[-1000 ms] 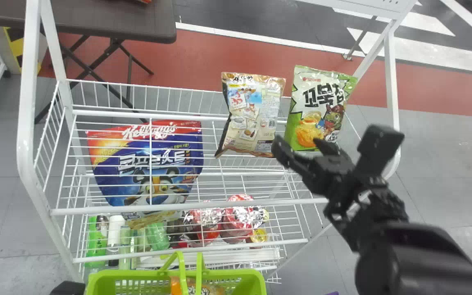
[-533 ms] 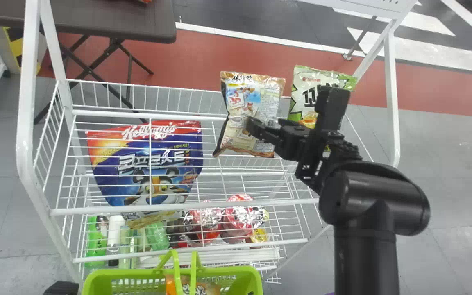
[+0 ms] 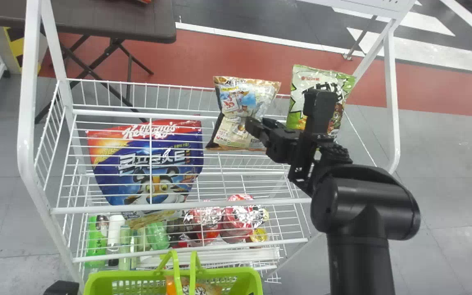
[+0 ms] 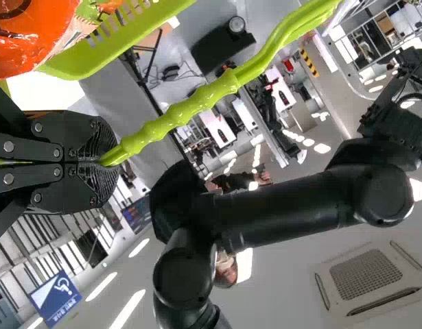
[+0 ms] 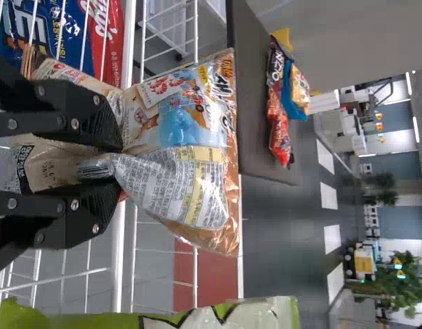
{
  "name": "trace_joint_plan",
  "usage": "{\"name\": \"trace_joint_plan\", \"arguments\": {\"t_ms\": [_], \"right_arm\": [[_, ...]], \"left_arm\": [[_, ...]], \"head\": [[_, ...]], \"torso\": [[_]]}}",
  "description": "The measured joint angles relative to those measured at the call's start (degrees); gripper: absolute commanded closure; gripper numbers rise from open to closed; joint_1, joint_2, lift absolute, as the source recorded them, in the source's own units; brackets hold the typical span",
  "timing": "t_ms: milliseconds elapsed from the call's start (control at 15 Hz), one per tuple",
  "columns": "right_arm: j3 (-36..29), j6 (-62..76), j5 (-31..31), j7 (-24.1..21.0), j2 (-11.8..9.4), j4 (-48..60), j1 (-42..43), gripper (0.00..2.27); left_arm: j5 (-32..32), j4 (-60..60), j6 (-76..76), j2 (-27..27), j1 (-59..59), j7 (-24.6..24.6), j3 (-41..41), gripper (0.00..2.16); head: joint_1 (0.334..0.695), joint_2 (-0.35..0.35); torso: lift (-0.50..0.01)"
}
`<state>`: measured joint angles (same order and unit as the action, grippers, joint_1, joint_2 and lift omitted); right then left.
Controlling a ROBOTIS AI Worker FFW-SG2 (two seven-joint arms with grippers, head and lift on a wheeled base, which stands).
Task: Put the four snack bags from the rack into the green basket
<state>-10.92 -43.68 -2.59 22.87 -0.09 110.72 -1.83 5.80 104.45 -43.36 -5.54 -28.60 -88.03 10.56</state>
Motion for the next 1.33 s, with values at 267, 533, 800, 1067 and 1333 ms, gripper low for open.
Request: {"name": "trace_joint_plan", "arguments": {"t_ms": [267,533,800,1067,1333], "right_arm": [[-2.2,-0.5,4.2,0.2,0.0,12.9,-9.6,2.12],[-7.1,-14.9,10.8,7.5,0.0,27.6,-19.2,2.12],[-13.2,-26.0,13.8,17.2,0.0,36.8,-29.0,2.12],[-17.5,-33.7,14.5,23.4,0.0,38.3,-36.1,2.12],[-17.1,-44.9,13.9,24.8,0.0,35.2,-40.0,2.12]], "left_arm": [[0.0,0.1,-0.5,0.0,0.6,0.4,-0.3,2.13],[0.1,0.1,-0.7,0.1,1.0,0.7,-1.0,2.13],[0.0,0.3,-1.3,0.1,1.3,1.4,-0.8,2.13],[0.1,1.0,-1.8,0.2,1.2,1.9,-0.9,2.13],[-0.1,0.9,-1.8,0.8,1.5,2.2,-0.9,2.13]], "head": [[0.695,-0.350],[0.695,-0.350],[0.695,-0.350],[0.695,-0.350],[0.695,-0.350]], "torso": [[-0.006],[-0.006],[-0.006],[-0.006],[-0.006]]}}
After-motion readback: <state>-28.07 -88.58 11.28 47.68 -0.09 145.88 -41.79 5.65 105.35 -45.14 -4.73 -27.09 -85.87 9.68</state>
